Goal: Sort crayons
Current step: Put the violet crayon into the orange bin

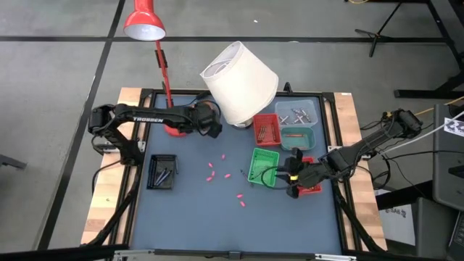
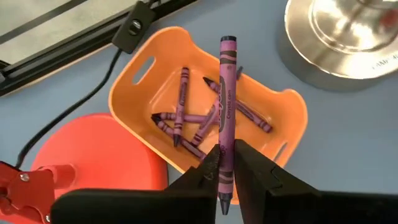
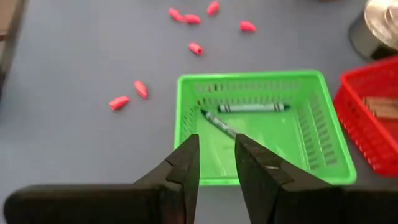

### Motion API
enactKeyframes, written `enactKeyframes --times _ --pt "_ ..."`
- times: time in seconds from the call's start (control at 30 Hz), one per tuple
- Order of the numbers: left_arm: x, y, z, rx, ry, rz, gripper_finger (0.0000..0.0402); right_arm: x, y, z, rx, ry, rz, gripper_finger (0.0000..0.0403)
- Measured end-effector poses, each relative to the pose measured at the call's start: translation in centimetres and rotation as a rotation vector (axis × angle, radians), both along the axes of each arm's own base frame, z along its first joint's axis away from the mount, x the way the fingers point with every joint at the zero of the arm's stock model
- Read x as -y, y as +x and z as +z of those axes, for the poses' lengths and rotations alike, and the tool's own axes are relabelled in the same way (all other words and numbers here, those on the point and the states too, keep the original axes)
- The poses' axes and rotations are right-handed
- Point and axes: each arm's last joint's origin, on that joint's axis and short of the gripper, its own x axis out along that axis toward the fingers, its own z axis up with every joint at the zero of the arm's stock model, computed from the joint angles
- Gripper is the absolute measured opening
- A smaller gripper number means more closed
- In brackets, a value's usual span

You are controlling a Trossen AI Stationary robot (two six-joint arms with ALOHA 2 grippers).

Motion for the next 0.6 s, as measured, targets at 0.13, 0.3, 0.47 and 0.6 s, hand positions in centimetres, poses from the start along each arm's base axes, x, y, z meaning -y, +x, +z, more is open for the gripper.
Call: enactKeyframes --times 0.13,0.3,0.47,0.6 --pt "-0.4 -0.1 0.0 0.000 0.001 0.012 0.0035 0.3 -0.6 1.2 0.055 -0.033 0.055 0.0099" --pt "-0.4 -0.1 0.0 -0.003 0.011 0.018 0.0045 1.1 -1.7 3.0 0.144 -0.095 0.113 0.0099" --pt "-0.5 -0.1 0.0 -0.005 0.027 0.024 0.0059 1.8 -3.0 4.8 0.247 -0.165 0.175 0.0099" --pt "-0.2 0.0 0.1 0.007 0.030 0.016 0.0066 2.6 -3.4 6.3 0.344 -0.222 0.219 0.0099"
